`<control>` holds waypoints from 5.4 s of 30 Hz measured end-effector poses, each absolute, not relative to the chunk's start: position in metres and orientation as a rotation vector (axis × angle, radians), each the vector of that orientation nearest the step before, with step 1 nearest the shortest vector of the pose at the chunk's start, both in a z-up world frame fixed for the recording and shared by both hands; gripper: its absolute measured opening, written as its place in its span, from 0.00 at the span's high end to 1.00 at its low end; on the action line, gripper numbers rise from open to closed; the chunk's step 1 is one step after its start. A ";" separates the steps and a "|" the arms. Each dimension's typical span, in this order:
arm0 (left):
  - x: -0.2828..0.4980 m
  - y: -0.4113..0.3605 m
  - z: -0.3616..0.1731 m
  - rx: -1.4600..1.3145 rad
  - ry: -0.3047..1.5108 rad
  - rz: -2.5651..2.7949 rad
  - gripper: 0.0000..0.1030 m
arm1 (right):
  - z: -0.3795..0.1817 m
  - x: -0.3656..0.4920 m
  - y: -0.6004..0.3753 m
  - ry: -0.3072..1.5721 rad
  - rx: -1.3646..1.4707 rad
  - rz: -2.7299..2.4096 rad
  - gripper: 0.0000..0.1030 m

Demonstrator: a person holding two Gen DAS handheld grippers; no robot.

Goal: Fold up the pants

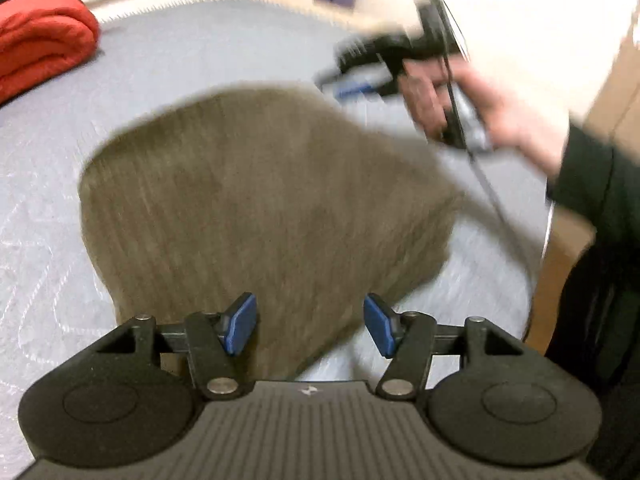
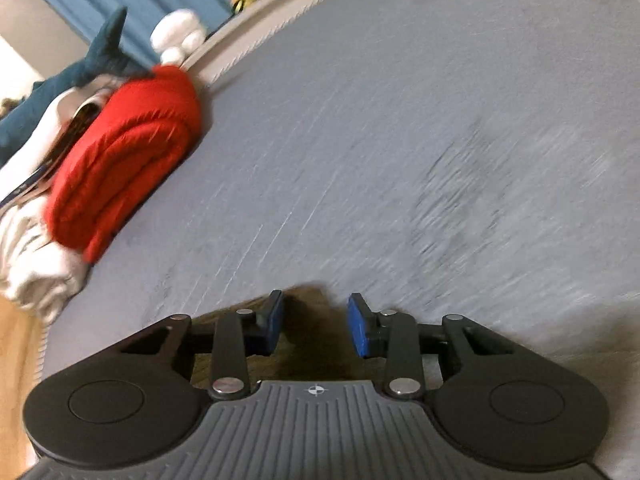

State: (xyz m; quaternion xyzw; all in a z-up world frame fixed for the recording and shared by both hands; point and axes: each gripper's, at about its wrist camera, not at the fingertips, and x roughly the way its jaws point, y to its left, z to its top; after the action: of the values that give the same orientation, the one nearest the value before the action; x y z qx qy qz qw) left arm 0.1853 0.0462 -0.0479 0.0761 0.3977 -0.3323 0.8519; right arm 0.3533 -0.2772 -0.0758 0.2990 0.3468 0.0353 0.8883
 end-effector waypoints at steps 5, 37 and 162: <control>0.194 0.073 -0.025 0.055 0.707 -0.616 0.58 | -0.025 0.311 -0.260 0.628 0.449 0.239 0.60; 0.064 0.085 0.061 -0.071 0.564 -0.072 0.07 | 0.022 0.054 -0.184 0.506 0.203 0.152 0.08; 0.076 0.045 -0.055 -0.033 0.745 -0.025 0.00 | -0.047 0.081 -0.131 0.548 0.105 0.094 0.01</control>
State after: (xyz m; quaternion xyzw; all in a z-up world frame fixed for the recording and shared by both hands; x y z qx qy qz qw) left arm 0.0763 0.0446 -0.0552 -0.0161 0.3640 -0.0124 0.9312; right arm 0.0814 -0.1306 -0.0470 0.0517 0.2706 0.0462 0.9602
